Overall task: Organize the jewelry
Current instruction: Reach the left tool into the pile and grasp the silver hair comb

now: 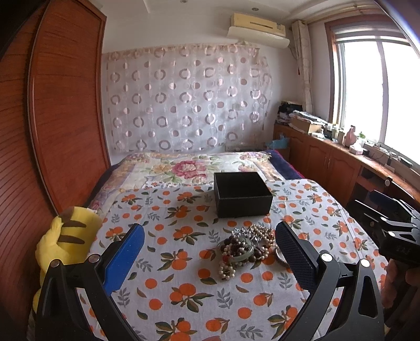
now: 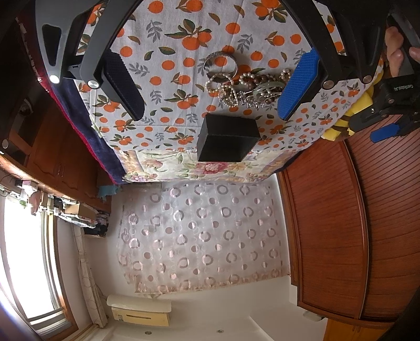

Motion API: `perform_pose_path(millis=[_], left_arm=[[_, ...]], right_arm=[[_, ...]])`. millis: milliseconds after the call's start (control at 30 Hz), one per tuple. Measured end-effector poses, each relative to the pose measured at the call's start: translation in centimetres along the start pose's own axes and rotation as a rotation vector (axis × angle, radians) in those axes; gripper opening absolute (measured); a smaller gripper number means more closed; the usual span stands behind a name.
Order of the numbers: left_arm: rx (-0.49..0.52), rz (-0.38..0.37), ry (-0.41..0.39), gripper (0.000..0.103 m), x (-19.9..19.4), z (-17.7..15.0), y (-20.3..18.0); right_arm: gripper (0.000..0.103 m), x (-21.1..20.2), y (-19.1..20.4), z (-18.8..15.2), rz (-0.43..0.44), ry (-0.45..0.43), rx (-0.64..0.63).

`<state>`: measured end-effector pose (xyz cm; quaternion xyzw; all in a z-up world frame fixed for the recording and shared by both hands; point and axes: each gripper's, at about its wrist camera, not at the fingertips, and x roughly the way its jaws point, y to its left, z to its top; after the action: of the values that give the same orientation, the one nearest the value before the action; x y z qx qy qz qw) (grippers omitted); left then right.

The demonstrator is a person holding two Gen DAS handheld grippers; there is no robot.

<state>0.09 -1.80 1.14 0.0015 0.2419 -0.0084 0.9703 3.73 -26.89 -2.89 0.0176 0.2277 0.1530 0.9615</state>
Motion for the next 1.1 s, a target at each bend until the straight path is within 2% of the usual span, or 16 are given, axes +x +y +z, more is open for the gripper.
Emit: perform_pose_path(millis=[300, 400, 533, 600, 800, 933, 1033, 1100], left_arm=[[0.008, -0.050, 0.106, 0.097, 4.2, -2.2, 1.8], [0.017, -0.071, 0.149, 0.097, 5.7, -3.1, 1.8], [0.015, -0.095, 0.205, 0.097, 7.7, -4.2, 1.8], [0.014, -0.114, 0.225, 0.097, 8.5, -4.6, 1.6], [0.012, -0.178, 0.311, 0.097, 11.7, -5.0, 0.8], [0.013, -0.199, 0.330, 0.097, 12.7, -5.2, 0.3], [0.034, -0.231, 0.327, 0.092, 12.8, -5.2, -0.7], [0.050, -0.238, 0.332, 0.082, 12.9, -5.1, -1.5]], right_arm=[[0.101, 2.4, -0.5, -2.3, 0.038, 0.067, -0.037], [0.092, 3.6, -0.7, -3.3, 0.043, 0.109, -0.043], [0.087, 4.9, -0.8, -4.7, 0.067, 0.164, -0.053], [0.081, 5.4, -0.7, -5.2, 0.074, 0.185, -0.063], [0.077, 6.3, -0.5, -6.4, 0.081, 0.226, -0.083], [0.077, 6.3, -0.7, -6.6, 0.080, 0.236, -0.082], [0.077, 6.4, -1.0, -6.8, 0.076, 0.239, -0.078], [0.077, 6.4, -1.3, -6.9, 0.072, 0.242, -0.070]])
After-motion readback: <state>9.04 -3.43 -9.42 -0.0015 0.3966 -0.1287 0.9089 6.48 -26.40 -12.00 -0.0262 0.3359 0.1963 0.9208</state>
